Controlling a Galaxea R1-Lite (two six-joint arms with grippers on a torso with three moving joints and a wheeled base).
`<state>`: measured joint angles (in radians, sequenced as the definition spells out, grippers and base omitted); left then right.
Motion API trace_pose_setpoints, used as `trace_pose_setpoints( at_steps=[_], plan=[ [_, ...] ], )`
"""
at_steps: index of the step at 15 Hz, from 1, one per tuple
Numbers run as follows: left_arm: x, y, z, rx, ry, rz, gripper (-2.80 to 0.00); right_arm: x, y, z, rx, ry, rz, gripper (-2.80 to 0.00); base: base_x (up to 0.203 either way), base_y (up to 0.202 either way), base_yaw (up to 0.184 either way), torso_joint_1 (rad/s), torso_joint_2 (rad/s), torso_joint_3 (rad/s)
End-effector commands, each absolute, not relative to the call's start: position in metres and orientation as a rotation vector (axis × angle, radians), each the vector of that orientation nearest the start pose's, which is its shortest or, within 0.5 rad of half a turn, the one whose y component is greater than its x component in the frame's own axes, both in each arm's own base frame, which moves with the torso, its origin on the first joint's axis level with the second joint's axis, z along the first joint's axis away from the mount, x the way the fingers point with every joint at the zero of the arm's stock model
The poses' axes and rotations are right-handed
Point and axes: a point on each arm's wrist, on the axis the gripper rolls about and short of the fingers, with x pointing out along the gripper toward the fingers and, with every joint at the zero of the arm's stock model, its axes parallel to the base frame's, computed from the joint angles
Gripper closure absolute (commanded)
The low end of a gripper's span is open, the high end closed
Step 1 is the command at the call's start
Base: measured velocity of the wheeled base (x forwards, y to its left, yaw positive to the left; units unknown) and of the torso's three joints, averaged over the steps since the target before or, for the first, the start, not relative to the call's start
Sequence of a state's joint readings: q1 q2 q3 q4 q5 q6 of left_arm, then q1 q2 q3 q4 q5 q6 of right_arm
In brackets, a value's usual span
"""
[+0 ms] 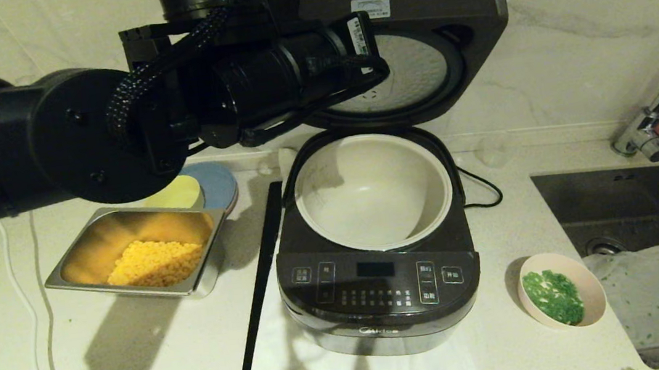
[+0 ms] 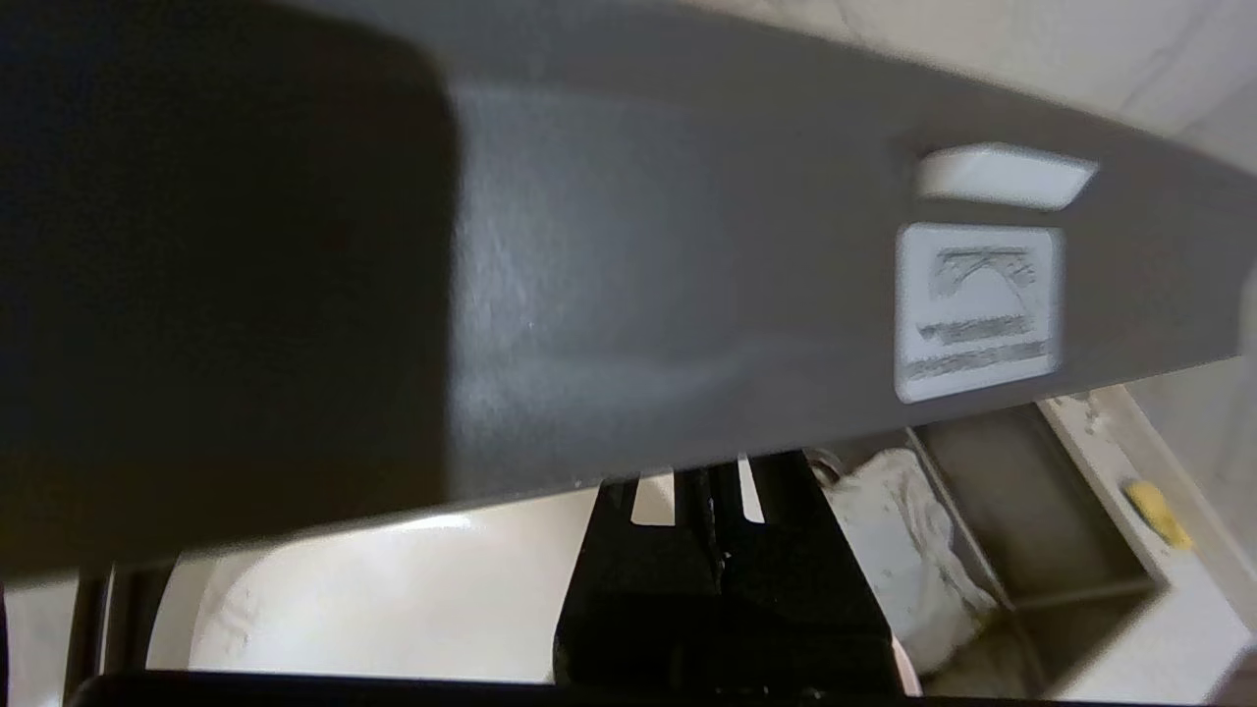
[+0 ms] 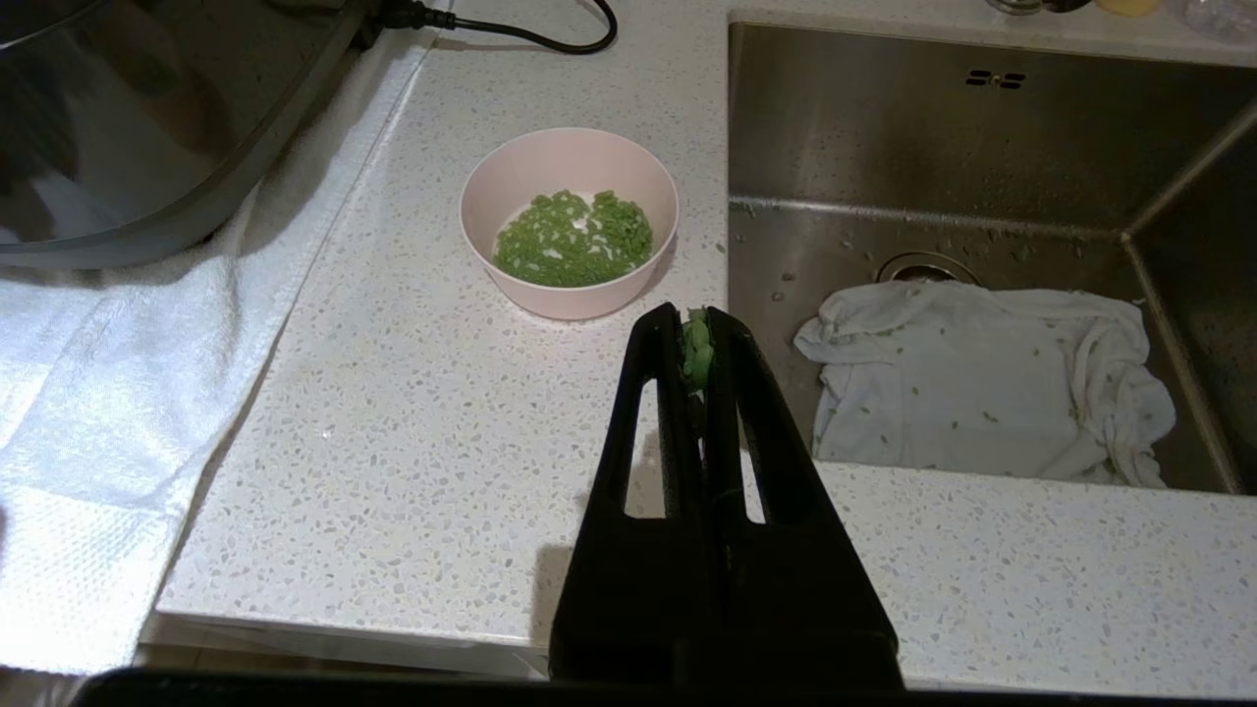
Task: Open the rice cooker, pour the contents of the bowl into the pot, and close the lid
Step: Open the rice cooker
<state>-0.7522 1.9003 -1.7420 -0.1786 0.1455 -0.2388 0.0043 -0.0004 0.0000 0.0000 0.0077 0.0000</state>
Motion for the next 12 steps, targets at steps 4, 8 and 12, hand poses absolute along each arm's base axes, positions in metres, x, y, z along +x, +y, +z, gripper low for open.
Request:
trace_pose_setpoints(
  at_steps=[4,8,12],
  plan=[
    [0.316,-0.268,0.328,-0.219,0.009,-0.556,0.00,-0.023,0.000,0.075,0.000,0.000,0.014,0.00,0.000,0.000,0.000,0.000,0.00,0.000],
    [0.329,-0.272,0.326,-0.193,-0.052,-0.546,0.00,-0.023,0.000,0.075,0.000,0.000,0.012,0.00,0.000,0.000,0.000,0.000,0.00,0.000],
    [0.339,-0.280,0.311,-0.186,-0.051,-0.544,0.00,-0.023,0.000,0.075,0.000,0.000,0.013,0.00,0.000,0.000,0.000,0.000,0.00,0.000]
  ],
)
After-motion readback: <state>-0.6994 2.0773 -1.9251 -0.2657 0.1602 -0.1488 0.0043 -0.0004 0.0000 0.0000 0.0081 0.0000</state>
